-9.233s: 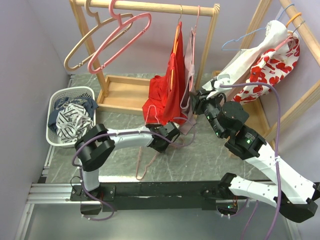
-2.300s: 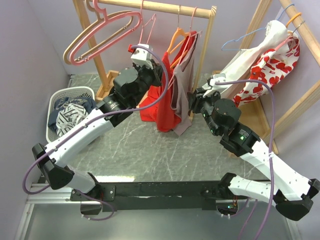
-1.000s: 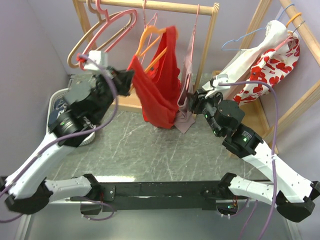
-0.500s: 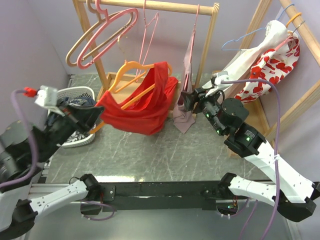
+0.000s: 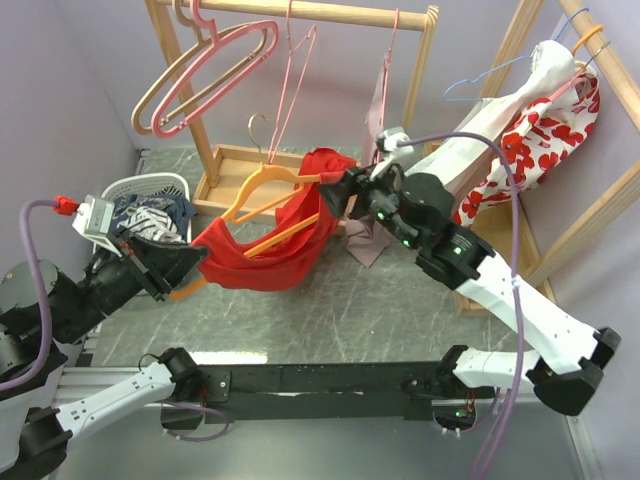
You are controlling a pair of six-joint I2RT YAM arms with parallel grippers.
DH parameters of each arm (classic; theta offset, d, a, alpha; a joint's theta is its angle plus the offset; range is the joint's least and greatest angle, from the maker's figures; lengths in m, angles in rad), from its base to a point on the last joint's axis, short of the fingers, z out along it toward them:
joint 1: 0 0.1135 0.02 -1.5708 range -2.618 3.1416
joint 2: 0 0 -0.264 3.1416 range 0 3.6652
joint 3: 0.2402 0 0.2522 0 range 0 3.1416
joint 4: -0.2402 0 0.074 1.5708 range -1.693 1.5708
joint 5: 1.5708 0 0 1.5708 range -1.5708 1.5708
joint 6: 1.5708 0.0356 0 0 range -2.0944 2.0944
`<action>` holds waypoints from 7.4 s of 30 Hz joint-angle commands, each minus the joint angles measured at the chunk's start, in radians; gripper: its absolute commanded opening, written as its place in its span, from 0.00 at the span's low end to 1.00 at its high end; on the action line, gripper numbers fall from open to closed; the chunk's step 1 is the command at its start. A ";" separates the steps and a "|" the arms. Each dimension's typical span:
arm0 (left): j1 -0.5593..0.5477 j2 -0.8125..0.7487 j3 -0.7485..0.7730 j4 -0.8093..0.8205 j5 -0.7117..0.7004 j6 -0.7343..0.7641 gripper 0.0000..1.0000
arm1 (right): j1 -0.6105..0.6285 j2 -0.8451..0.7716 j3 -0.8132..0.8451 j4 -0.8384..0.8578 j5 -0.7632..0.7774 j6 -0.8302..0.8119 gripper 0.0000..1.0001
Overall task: Remove the tank top from the hanger
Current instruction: Pick up the hanger from the clothesline, then remove the tank top from the hanger.
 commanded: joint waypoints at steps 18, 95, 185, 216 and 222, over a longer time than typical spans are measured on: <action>0.002 -0.002 0.017 0.093 0.018 -0.011 0.01 | 0.152 0.200 0.288 -0.318 0.428 0.101 0.48; 0.002 0.129 -0.181 0.320 0.157 0.101 0.01 | 0.037 0.057 0.062 0.078 -0.259 0.411 0.70; 0.002 0.081 -0.557 0.447 0.134 0.023 0.73 | 0.123 -0.095 0.015 0.083 0.212 0.081 0.00; -0.050 0.180 -0.601 0.561 0.003 0.037 0.01 | 0.123 -0.125 0.027 0.078 0.255 0.066 0.00; -0.050 0.063 -0.609 0.458 -0.155 0.019 0.01 | 0.124 -0.174 0.007 0.075 0.307 0.064 0.00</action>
